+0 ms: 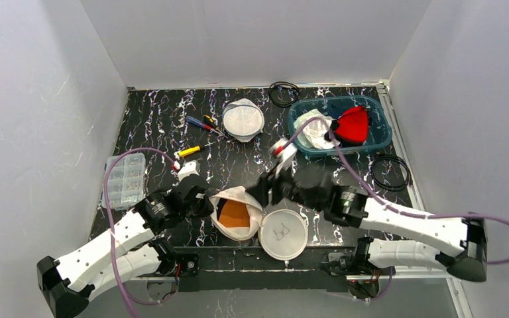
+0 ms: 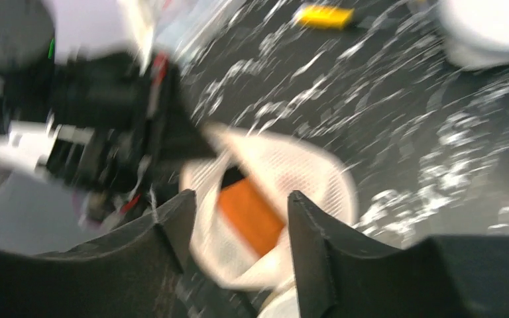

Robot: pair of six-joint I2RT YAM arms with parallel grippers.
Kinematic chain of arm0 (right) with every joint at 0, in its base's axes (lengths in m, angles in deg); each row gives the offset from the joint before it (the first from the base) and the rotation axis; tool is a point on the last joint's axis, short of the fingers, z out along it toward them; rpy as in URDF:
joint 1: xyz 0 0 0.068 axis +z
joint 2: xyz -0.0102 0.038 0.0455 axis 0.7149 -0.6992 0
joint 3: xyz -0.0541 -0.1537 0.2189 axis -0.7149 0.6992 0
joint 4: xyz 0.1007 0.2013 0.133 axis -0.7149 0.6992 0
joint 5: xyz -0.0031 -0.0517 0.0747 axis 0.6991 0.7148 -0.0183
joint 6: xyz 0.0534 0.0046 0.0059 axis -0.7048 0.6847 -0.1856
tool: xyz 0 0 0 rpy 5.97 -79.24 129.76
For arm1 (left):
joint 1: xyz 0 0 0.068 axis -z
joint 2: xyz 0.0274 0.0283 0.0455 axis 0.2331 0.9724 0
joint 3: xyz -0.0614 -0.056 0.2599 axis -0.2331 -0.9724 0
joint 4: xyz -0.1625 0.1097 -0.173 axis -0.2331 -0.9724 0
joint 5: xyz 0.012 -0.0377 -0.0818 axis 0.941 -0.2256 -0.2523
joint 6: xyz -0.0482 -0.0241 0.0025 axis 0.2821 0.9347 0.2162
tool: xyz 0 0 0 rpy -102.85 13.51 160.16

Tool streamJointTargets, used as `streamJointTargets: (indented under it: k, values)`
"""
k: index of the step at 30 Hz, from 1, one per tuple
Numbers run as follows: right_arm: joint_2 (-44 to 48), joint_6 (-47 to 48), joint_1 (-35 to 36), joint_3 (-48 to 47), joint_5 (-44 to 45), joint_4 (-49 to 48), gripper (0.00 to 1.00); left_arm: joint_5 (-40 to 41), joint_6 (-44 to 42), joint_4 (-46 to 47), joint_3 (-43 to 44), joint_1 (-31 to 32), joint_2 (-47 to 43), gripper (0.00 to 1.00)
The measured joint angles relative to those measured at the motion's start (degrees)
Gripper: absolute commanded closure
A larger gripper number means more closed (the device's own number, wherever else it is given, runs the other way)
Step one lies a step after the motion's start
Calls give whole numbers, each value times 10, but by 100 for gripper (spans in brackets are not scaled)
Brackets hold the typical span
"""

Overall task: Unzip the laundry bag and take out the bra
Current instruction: Place the bra in the bin, then pick up the bra from the laundry bag.

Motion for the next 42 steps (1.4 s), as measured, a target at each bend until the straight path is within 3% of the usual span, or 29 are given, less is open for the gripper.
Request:
streamJointTargets:
  k: [4,9,14,20,28,42]
  values:
    - [-54,-18,122,10,3,19,55,-9,-10,-9,0,0,-13,100]
    - [-150,-39,194,8,44,10,57,-14,-11,-17,0,0,-25,100]
    - [-240,-66,197,8,112,-35,53,-19,-6,-18,-8,0,-31,100]
    - [-356,-88,196,-11,179,-37,35,-24,2,-17,-37,0,-26,100]
    - [-358,-111,194,0,204,-74,22,-18,25,-33,-73,0,-28,100]
    - [-438,-64,202,-78,205,-99,19,27,44,-84,-68,0,-26,100]
